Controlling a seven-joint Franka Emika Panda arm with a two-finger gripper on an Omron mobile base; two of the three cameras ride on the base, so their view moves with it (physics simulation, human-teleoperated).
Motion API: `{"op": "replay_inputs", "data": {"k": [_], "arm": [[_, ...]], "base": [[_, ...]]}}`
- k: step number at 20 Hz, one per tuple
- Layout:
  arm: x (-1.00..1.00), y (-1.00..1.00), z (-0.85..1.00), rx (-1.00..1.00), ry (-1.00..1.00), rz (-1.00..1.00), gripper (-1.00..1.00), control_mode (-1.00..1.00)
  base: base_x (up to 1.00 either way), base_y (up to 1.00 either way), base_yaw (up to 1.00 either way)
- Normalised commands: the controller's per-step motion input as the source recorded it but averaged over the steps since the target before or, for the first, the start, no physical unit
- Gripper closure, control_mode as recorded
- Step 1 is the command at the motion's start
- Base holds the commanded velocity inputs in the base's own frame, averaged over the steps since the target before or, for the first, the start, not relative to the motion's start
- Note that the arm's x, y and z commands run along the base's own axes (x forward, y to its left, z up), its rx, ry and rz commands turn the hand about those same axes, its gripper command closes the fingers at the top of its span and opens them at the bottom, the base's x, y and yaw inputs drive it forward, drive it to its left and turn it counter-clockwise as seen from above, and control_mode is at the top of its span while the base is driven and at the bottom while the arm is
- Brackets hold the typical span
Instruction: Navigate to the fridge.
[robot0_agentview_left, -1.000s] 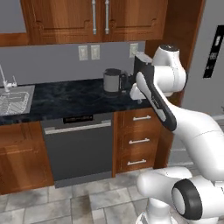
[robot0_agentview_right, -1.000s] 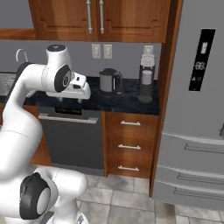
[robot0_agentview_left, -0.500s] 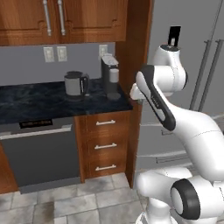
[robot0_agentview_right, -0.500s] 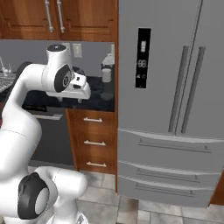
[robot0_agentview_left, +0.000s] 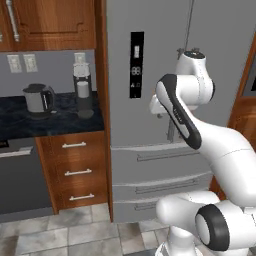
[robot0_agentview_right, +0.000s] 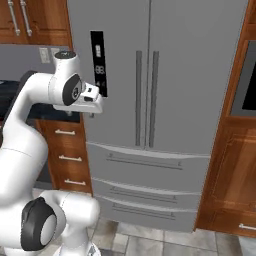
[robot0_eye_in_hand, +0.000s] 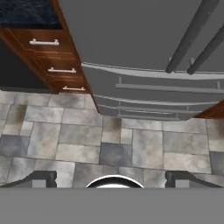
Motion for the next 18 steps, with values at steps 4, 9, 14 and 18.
{"op": "replay_inputs", "data": {"k": [4,9,14,18], "arm": [[0.0,0.0,0.0,0.0,0.0,0.0,-1.0,1.0],[0.0,0.0,0.0,0.0,0.0,0.0,-1.0,1.0],[0.0,0.0,0.0,0.0,0.0,0.0,-1.0,1.0],[0.0,0.0,0.0,0.0,0.0,0.0,-1.0,1.0]], "base": [[0.07,-1.0,0.12],[0.03,-0.38,0.04],[0.07,0.0,0.0],[0.86,-0.01,0.0]]}}
